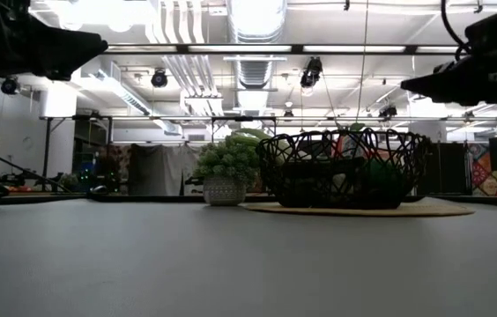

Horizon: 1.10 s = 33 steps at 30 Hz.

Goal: Build produce basket
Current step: Return to Home Position

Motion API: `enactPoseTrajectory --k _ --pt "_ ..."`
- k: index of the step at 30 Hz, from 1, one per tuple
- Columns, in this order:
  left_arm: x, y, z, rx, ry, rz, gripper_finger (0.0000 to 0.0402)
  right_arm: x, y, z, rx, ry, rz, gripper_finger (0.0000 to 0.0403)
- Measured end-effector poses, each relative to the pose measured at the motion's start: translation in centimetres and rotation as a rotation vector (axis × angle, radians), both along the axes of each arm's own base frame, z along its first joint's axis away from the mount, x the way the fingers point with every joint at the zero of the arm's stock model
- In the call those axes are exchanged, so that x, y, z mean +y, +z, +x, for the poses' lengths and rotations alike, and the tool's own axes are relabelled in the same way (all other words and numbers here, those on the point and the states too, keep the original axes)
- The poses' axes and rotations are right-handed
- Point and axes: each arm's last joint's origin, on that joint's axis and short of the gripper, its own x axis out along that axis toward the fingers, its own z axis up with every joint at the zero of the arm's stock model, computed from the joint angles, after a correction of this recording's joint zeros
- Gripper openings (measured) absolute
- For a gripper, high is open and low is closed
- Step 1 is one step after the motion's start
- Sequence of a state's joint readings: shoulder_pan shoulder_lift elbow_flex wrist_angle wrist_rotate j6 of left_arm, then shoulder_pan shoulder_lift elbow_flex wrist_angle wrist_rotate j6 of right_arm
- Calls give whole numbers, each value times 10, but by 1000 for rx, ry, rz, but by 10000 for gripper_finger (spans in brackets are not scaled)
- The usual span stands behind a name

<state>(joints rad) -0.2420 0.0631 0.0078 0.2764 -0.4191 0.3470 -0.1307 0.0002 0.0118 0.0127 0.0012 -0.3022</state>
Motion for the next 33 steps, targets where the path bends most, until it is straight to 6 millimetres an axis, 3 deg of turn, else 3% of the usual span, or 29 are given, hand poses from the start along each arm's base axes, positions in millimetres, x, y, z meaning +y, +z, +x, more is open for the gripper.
enactPoseTrajectory --k 7,33 --pt "0 0 1 4 1 1 151 0 0 0 14 8 -110 27" --pt "0 -1 1 10 1 2 151 0 -3 2 47 2 -105 27"
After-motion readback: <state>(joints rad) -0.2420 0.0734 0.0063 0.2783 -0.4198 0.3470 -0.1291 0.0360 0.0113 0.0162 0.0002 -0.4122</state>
